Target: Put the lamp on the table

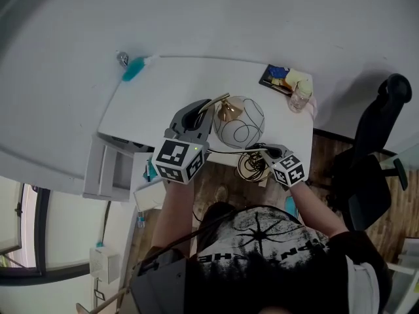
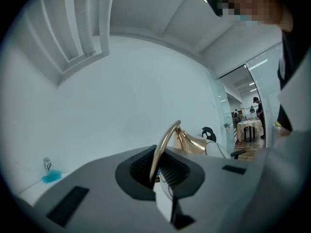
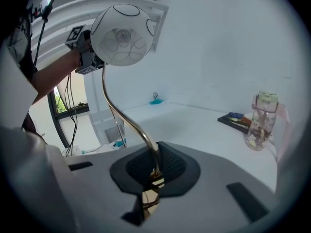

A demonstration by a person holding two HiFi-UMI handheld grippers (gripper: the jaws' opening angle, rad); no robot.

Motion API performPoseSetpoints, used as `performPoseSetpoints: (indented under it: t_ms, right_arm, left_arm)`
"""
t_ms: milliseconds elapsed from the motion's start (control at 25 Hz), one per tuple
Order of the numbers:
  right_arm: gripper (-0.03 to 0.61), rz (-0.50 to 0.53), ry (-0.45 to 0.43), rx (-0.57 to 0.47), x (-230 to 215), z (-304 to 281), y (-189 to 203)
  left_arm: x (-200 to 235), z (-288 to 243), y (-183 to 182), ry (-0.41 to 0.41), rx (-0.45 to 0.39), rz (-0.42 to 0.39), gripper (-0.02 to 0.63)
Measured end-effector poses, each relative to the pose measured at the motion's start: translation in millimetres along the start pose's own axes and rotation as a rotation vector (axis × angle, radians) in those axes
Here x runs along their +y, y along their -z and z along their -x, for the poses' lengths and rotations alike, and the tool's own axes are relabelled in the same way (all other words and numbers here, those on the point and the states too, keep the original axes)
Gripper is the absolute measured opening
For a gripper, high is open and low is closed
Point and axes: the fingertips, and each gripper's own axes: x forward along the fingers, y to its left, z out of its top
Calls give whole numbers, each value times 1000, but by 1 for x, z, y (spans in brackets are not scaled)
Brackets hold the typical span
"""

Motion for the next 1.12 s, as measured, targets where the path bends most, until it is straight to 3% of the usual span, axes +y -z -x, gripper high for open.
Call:
performPoseSetpoints:
  t_ms: [320,1120]
  right_arm:
    - [21,-24,28,-2,-21,-26,-13]
    - [21,-111,199,-58,-92,-130,-92]
  left_arm:
    - [28,-32,3,32,4,5,17]
    - [135,-144,-11,229,0,-49,17]
